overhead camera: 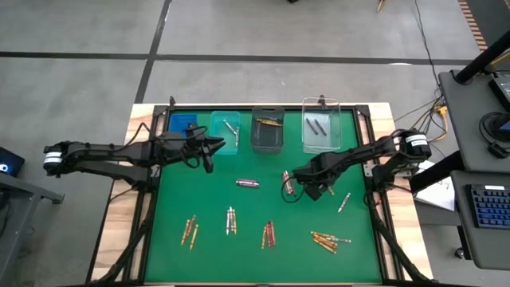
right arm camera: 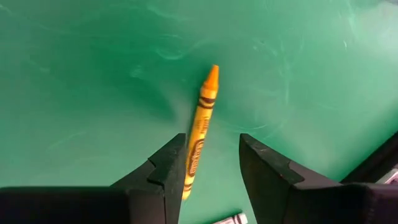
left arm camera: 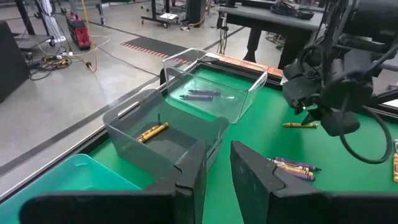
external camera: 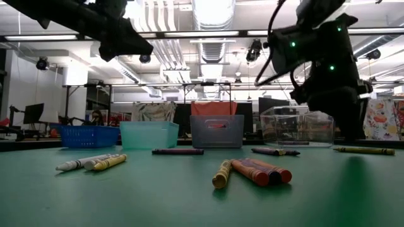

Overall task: Sort crayons
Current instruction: Put the yellow crayon into the black bin

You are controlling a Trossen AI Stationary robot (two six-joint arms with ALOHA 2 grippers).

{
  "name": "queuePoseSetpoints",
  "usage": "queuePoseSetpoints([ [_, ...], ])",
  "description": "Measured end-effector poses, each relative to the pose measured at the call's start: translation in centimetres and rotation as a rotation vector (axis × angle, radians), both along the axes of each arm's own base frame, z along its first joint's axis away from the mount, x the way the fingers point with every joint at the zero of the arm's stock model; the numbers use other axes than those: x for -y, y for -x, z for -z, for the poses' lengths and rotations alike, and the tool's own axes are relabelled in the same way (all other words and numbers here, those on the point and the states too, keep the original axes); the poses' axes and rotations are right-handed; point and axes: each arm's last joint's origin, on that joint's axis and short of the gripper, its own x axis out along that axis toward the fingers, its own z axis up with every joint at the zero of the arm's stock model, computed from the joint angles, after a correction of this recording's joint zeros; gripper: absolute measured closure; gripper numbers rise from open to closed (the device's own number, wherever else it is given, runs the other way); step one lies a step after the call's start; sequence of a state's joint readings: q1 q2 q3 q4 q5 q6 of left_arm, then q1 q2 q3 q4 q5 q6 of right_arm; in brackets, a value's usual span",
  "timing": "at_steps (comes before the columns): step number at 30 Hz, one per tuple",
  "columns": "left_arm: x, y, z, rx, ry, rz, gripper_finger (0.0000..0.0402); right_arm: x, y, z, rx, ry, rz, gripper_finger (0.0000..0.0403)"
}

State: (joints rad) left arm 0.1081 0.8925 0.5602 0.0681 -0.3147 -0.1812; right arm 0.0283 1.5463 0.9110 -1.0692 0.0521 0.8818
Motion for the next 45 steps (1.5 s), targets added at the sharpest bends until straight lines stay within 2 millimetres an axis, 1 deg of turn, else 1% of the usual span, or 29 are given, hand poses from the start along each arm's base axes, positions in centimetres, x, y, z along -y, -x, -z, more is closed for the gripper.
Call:
queuePoseSetpoints([
  [7,0.0,-0.1,0.1,-0.004,0.001,0.0,0.0345,0.3,0.5,1.5,0.032,-0.002,0.012,0.0274],
  [12,0.0,-0.1,0.1,-0.003,0.0,0.0,0.0345,0.3,0.7,2.0,0.052,-0.009,0.001,0.0298],
  [21,0.0,-0.1,0.0,0.002,0.0,0.0,0.0345,0.3,0.4,2.0,0.075,-0.017,-0.002,0.0386],
  [27,0.0,-0.1,0.0,0.006,-0.001,-0.001,0.0345,0.3,0.1,1.5,0.087,-0.013,-0.005,0.039],
  [30,0.0,-0.1,-0.1,0.012,-0.002,0.0,0.0345,0.4,-0.6,0.4,0.156,-0.002,-0.008,0.0391],
  [33,0.0,-0.1,-0.1,0.012,-0.012,0.002,0.0345,0.3,-1.4,-1.4,0.232,-0.008,-0.032,0.0391],
  [37,0.0,-0.1,-0.3,0.025,-0.017,0.003,0.0345,0.3,-3.1,-4.3,0.376,0.0,-0.094,0.0391],
  [42,0.0,-0.2,-0.3,0.034,-0.019,0.003,0.0345,0.7,-6.0,-7.8,0.632,0.076,-0.219,0.0391],
  [45,0.0,-0.2,-0.4,0.039,-0.02,0.003,0.0345,1.6,-7.9,-9.9,0.79,0.148,-0.287,0.0391],
])
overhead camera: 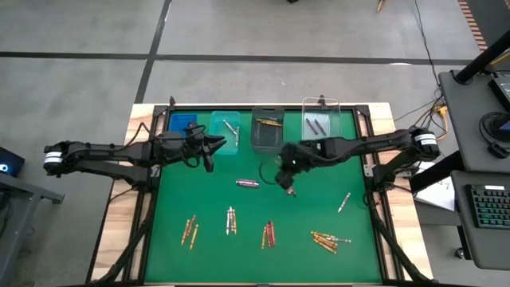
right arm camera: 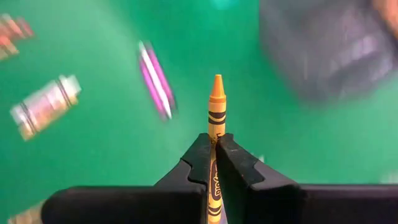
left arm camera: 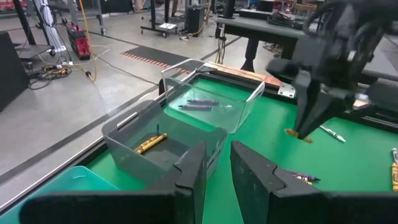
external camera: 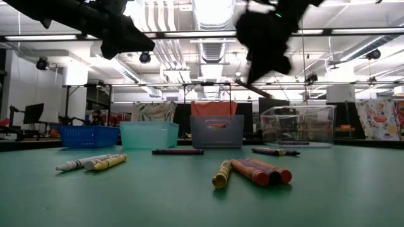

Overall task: Sort crayons
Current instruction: Put the yellow crayon into the black bin

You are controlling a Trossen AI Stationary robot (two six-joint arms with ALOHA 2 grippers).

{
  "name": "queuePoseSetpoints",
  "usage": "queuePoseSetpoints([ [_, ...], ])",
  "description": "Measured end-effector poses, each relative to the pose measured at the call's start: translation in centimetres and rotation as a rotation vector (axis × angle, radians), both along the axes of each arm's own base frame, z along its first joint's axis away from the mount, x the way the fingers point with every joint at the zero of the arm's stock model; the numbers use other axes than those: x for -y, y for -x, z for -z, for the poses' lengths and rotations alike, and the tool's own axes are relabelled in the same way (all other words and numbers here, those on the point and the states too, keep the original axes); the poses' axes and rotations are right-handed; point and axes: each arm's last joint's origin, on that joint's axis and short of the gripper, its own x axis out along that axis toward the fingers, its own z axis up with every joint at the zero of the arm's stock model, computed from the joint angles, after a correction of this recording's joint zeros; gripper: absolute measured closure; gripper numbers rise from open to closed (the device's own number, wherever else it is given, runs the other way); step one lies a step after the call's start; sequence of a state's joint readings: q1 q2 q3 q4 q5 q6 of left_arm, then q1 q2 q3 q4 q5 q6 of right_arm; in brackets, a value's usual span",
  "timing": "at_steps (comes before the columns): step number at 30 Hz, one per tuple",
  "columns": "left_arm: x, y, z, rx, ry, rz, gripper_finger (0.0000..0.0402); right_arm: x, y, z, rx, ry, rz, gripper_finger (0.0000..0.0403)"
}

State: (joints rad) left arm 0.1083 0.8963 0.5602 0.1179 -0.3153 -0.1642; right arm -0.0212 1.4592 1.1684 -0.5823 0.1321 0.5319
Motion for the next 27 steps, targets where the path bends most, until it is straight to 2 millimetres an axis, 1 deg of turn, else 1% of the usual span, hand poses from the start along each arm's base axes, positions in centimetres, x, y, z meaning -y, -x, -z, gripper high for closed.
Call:
queuePoseSetpoints([
  [4,0.0,0.0,-0.1,0.013,-0.002,0.0,0.0345,1.9,-2.5,-1.9,0.178,0.109,-0.05,0.0391],
  [7,0.0,0.0,-0.1,0.015,-0.002,0.0,0.0345,3.8,-4.2,-3.0,0.275,0.184,-0.057,0.0391],
  [9,0.0,0.0,-0.2,0.015,-0.002,0.0,0.0345,5.2,-5.2,-3.5,0.296,0.224,-0.056,0.0391],
  [12,0.0,0.0,-0.1,0.015,-0.003,0.0,0.0345,7.4,-6.7,-3.8,0.286,0.28,-0.056,0.0391],
  [16,0.0,0.0,-0.2,0.005,-0.024,0.005,0.0345,10.2,-8.0,-3.9,0.247,0.32,-0.038,0.0391],
  [20,0.0,0.0,-0.2,0.006,-0.029,0.006,0.0345,12.5,-8.5,-3.3,0.19,0.341,-0.022,0.0391],
  [27,0.0,0.1,-0.3,0.004,-0.049,0.01,0.0345,15.8,-8.1,-1.0,0.065,0.345,-0.005,0.0391],
])
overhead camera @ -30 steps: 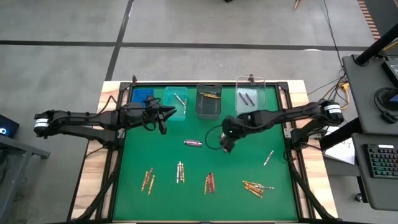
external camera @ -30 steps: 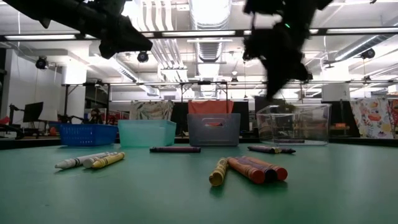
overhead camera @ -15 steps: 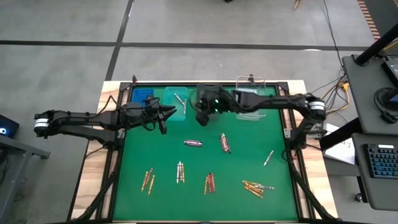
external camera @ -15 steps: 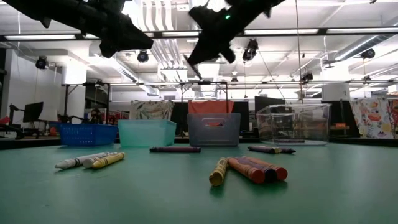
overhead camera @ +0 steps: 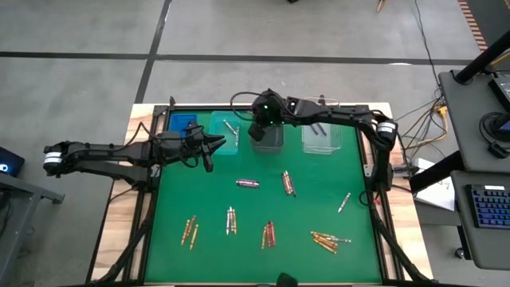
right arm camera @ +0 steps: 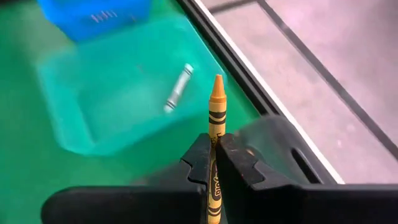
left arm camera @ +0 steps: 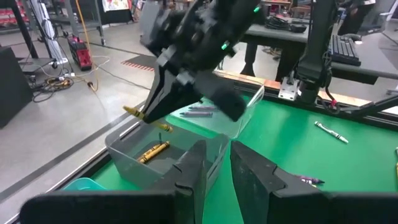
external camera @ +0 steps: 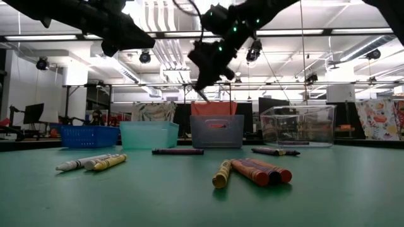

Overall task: Sort crayons
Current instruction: Put the yellow crayon into the black bin

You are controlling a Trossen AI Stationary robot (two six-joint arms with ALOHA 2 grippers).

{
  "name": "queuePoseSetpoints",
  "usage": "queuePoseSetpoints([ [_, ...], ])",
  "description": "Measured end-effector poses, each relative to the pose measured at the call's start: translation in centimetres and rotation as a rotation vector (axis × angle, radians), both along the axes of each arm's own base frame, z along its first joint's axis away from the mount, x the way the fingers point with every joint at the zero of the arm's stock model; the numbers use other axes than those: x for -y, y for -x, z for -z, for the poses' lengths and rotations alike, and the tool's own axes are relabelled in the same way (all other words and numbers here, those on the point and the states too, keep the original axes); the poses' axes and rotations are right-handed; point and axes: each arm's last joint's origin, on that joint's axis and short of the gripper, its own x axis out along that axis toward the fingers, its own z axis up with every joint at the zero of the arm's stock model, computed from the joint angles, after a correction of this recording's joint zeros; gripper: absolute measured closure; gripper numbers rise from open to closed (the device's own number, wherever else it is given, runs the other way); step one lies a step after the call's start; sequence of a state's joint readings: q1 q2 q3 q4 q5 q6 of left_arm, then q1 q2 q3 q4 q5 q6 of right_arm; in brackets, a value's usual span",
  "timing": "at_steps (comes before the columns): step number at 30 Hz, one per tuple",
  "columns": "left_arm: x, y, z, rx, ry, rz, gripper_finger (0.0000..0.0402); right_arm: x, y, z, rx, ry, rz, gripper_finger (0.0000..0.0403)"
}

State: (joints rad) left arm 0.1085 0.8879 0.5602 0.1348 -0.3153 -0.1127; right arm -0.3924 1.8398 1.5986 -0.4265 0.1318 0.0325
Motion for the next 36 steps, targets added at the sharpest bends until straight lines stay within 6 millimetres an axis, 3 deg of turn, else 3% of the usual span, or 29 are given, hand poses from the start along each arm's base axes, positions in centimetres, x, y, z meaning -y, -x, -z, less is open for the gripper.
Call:
queuePoseSetpoints([
  [7,0.0,0.0,0.0,0.001,0.0,0.0,0.0345,1.9,0.3,2.7,-0.137,0.019,-0.033,0.0391],
  [20,0.0,0.0,0.0,0.001,-0.004,-0.017,0.0345,3.1,0.9,6.1,-0.369,0.037,-0.159,0.0391],
  [36,-0.1,0.0,0.0,-0.013,-0.024,-0.013,0.0345,4.5,1.3,6.7,-0.346,0.022,-0.101,0.039],
])
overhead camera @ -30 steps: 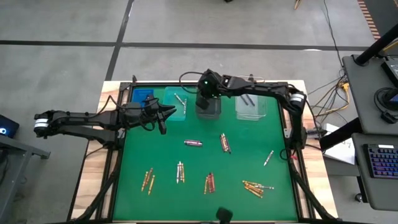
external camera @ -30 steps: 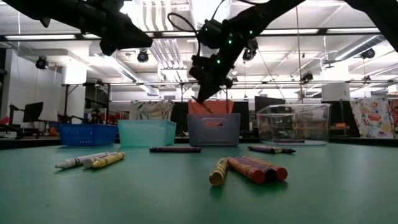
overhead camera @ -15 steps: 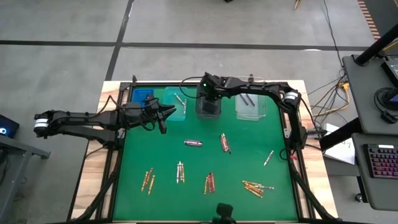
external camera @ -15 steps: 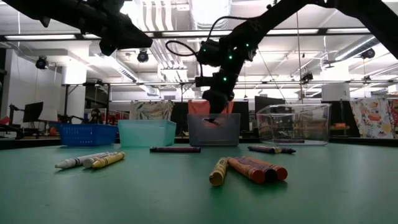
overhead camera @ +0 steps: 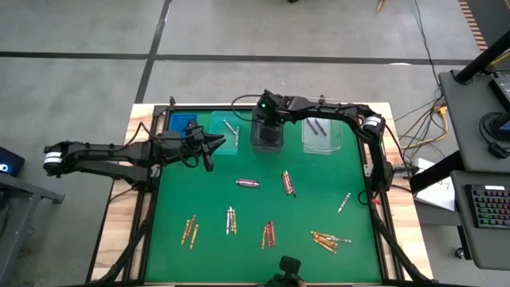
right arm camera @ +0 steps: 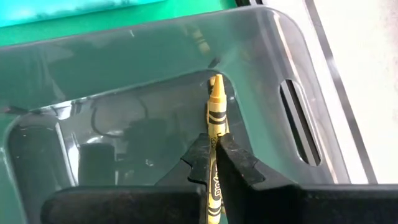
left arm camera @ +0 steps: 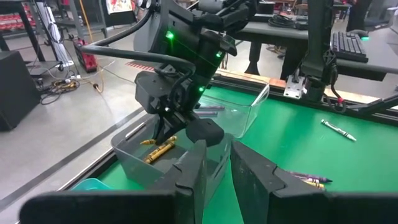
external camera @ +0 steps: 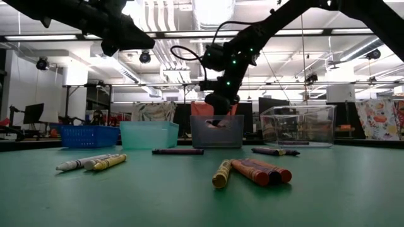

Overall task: Sort crayons
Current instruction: Put the yellow crayon into the black bin, then put the violet crayon into the bin

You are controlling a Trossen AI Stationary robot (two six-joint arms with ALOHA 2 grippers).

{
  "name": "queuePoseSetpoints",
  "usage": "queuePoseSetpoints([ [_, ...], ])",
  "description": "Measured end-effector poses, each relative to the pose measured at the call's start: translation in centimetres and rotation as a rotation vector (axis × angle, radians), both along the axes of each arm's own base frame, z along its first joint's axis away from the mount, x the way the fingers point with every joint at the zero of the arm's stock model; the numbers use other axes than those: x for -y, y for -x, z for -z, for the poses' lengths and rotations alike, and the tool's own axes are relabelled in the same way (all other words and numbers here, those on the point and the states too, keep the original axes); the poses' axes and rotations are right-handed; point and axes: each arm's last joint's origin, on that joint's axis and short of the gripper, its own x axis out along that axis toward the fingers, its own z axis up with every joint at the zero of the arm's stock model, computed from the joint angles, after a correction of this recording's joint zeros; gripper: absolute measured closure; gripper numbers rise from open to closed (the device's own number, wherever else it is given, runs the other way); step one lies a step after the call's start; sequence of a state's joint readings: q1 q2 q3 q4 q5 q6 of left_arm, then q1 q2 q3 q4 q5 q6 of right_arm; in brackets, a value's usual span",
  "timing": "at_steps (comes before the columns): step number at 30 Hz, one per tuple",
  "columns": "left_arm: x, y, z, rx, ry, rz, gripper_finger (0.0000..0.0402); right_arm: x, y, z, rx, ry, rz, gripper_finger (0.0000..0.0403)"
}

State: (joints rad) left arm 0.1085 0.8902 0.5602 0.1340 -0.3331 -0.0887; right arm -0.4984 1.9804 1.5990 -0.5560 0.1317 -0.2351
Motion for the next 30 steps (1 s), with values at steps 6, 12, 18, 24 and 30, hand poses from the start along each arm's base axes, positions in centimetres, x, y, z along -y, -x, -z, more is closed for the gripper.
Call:
queuePoseSetpoints([
  [6,0.0,0.0,0.0,-0.001,-0.002,0.0,0.0345,0.0,0.0,0.0,0.003,-0.004,0.008,0.039],
  [12,0.0,-0.01,0.01,-0.005,-0.01,0.002,0.0345,-0.04,0.07,0.05,-0.016,0.004,-0.017,0.039],
  [18,0.0,-0.01,0.01,-0.011,-0.022,0.005,0.0345,0.05,-0.07,-0.06,0.012,0.004,0.009,0.039],
  [24,0.0,-0.01,0.0,-0.014,-0.029,0.006,0.0345,0.05,-0.07,-0.06,0.014,0.002,0.016,0.0369],
  [30,0.0,-0.01,0.0,-0.014,-0.029,0.006,0.0345,0.06,-0.09,-0.07,0.025,-0.006,0.035,0.0307],
])
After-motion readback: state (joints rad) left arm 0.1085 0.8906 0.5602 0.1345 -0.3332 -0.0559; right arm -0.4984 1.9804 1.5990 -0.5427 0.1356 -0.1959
